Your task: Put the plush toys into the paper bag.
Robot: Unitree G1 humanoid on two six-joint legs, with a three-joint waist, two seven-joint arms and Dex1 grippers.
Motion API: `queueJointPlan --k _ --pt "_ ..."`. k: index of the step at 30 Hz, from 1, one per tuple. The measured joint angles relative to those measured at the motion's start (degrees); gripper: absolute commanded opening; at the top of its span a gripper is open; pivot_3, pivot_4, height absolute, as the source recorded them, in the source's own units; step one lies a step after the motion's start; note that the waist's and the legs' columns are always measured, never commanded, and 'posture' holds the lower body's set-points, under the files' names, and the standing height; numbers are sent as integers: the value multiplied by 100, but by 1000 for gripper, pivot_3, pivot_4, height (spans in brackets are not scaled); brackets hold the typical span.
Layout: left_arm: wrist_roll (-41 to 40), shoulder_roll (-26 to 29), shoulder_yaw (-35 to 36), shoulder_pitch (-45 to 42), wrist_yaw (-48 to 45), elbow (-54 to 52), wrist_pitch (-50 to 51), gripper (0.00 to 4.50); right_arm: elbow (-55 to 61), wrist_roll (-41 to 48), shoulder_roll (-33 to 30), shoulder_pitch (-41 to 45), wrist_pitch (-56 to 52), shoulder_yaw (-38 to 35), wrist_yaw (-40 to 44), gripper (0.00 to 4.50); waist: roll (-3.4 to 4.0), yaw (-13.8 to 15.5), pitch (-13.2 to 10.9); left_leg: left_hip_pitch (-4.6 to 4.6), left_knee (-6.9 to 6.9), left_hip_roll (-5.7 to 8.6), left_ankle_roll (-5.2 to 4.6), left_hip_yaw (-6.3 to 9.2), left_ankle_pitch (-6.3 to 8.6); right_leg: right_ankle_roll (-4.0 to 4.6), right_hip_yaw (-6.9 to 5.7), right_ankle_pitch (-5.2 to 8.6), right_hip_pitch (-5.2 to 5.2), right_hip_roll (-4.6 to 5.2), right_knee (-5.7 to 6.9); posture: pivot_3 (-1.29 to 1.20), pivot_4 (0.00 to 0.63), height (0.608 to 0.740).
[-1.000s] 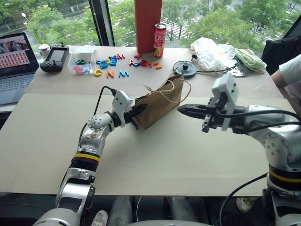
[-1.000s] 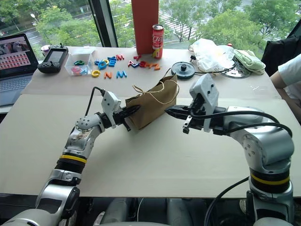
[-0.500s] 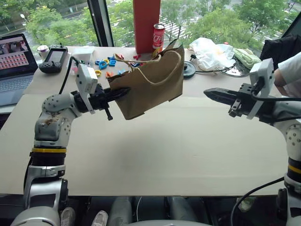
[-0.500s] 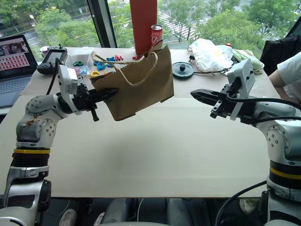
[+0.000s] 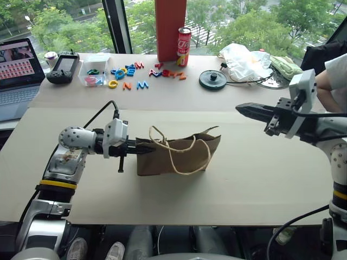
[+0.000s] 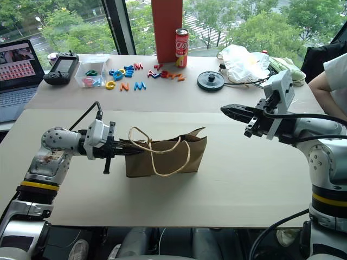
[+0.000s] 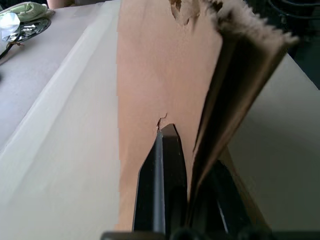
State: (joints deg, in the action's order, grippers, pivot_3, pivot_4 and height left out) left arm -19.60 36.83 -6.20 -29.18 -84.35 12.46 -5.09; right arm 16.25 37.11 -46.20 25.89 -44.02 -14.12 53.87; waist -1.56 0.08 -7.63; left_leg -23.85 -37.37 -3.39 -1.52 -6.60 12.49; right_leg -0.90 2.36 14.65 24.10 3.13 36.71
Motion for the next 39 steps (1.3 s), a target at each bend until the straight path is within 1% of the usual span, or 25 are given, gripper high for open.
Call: queueJointPlan --k 4,5,7,9,10,11,12,14,17,21,28,31,35,39 --pt "55 -14 -44 -33 -173 358 -342 12 124 13 -167 -220 0 64 122 0 0 8 0 0 -1 -1 -2 6 1 0 2 0 1 1 2 0 150 739" --pt "53 -20 -47 -43 -192 406 -347 12 132 12 -190 -230 0 74 123 0 0 9 0 0 -3 -1 -2 8 1 0 2 0 0 1 2 0 150 739" --pt "52 -35 -69 -64 -211 467 -323 12 208 -58 -434 -413 2 206 179 0 0 12 0 2 -4 -1 -2 10 1 0 0 0 -4 1 3 0 150 739" --pt "66 -35 -84 -70 -213 582 -232 12 212 -114 -492 -538 -1 293 215 0 0 11 0 2 -7 -2 -2 10 1 -1 1 0 -3 0 4 0 150 739" --pt "106 -35 -88 -87 -201 640 -216 569 212 -120 -492 -576 -1 334 218 0 0 10 0 2 -8 -1 -2 12 1 -1 2 0 -3 0 5 0 150 739" --pt "157 -32 -101 -113 -187 671 -190 715 212 -133 -507 -587 -2 382 218 0 0 10 0 2 -11 -2 -2 13 1 -1 1 0 -3 -1 6 0 150 739" --pt "171 -32 -113 -132 -172 692 -123 1110 212 -164 -528 -588 -1 426 219 0 0 10 0 2 -12 -2 -2 13 1 -1 1 0 -3 -1 8 0 150 739" --pt "180 36 -114 -143 -155 688 65 1734 212 -215 -587 -590 -1 488 222 0 0 8 0 2 -13 -3 -2 14 1 -1 1 0 -2 -2 8 0 150 739" --pt "78 402 -81 -122 -185 263 765 2704 211 -243 -635 -591 -1 499 222 0 0 -16 0 -1 -11 -9 -2 14 1 -1 2 0 3 -6 8 0 150 739" --pt "-311 844 187 -60 -171 -488 1626 2704 211 -312 -729 -589 0 608 235 0 0 -28 0 0 -10 -9 -2 13 1 -1 2 1 3 -5 8 0 150 739" --pt "-1230 1628 907 101 -6 -1638 3214 2704 227 -380 -1022 -595 0 676 422 0 1 -56 -1 2 -11 -10 -2 13 1 -2 2 2 2 -4 8 0 150 739" --pt "-1664 1878 1231 4 72 -1809 3818 2704 300 -353 -1191 -594 1 675 622 0 2 -57 -1 3 -11 -10 -2 13 1 -3 1 2 2 -4 8 0 150 739" --pt "-2107 2146 1527 -118 116 -1885 4394 2704 490 -87 -1222 -588 20 605 915 0 2 -64 -2 4 -10 -10 -2 12 1 -2 1 3 2 -5 8 0 150 739" --pt "-2378 2190 1663 -154 199 -1901 4797 2704 614 212 -1222 -467 98 342 1114 0 2 -63 -2 6 -10 -10 -2 12 1 -2 1 3 0 -5 8 0 150 739"
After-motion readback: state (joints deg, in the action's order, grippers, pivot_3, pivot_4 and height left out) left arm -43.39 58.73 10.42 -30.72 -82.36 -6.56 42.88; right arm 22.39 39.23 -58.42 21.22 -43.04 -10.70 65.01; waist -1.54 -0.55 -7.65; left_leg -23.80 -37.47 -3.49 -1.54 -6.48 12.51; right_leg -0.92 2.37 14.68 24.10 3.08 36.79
